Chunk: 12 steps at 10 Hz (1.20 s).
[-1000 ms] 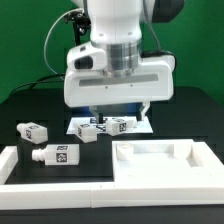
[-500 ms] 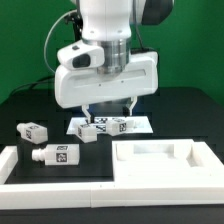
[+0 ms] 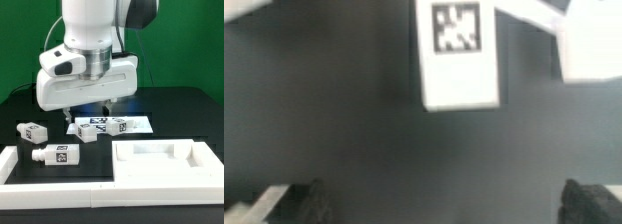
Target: Assemble one leg
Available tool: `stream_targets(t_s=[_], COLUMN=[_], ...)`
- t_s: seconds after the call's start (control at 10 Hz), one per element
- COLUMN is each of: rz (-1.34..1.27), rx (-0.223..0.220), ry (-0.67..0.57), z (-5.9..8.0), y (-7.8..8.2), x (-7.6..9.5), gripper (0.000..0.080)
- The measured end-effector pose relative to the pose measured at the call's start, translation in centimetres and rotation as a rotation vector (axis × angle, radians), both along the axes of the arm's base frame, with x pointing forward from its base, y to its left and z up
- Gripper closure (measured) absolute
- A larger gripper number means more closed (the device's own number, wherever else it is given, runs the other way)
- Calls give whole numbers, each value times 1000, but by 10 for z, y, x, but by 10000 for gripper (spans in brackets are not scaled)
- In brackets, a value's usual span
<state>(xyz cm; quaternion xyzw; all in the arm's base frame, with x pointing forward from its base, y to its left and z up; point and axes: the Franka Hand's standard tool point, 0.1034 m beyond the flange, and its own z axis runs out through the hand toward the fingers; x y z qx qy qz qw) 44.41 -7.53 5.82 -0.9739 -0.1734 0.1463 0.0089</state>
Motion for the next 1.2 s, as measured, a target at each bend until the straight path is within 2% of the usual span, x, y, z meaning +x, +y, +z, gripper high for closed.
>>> stream_targets(t_s=[0.2,0.3,0.4,0.5,0.6,0.7,0.9,1.2], rz=[7,7,28,70,66,80,85,82], rx=[-13,-16,-28,-66,-158,-207,-228,-231], ry=[98,172,229,266,357,400,494,498], z=[-1,-2,-6,-13,-14,-20,-24,-27], y=[9,12,11,2,-2,3,6,7], x=[3,-2,-1,-3,-11,-10,-13,-13], gripper=[151,151,151,151,151,151,151,151])
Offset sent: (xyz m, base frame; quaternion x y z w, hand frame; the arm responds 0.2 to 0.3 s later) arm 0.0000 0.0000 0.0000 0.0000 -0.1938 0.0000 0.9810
